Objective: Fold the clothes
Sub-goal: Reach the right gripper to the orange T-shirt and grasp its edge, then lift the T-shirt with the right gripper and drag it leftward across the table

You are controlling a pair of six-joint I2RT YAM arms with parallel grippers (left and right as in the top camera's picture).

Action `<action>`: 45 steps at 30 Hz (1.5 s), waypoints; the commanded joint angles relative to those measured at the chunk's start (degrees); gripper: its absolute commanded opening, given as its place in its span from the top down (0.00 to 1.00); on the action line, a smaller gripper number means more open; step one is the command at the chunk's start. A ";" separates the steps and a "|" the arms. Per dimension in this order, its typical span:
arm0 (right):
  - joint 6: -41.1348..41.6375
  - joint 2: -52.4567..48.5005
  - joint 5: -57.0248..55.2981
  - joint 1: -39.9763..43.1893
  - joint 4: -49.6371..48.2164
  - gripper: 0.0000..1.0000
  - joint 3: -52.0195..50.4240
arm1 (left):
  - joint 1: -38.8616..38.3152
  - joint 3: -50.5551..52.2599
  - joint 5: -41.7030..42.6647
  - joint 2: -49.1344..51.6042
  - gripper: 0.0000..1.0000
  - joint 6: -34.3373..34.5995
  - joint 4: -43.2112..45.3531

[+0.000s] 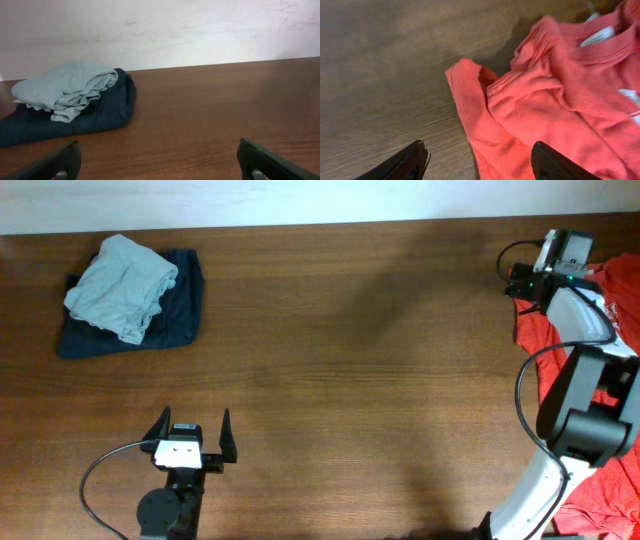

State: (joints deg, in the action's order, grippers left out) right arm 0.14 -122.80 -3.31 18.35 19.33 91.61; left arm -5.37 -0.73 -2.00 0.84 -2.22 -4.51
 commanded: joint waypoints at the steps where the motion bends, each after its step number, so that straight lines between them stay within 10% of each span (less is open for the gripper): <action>1: 0.11 -2.71 0.79 0.04 -1.31 0.33 1.29 | -0.22 0.22 -0.59 -0.39 0.01 -0.90 -0.07; 17: 0.17 -8.02 1.40 0.04 -5.18 0.43 1.29 | -0.22 0.22 -0.57 -0.39 0.01 -0.90 -0.07; 29: 0.13 -5.77 1.20 0.15 -7.21 0.95 1.36 | -0.22 0.22 -0.59 -0.39 0.01 -0.90 -0.07; 45: 0.11 16.74 1.42 0.81 -3.56 0.96 1.42 | -0.22 0.22 -0.59 -0.39 0.01 -0.90 -0.07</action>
State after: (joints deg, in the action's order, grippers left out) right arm 0.01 -111.66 -2.24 18.61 14.79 91.64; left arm -5.37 -0.73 -2.00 0.84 -2.22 -4.51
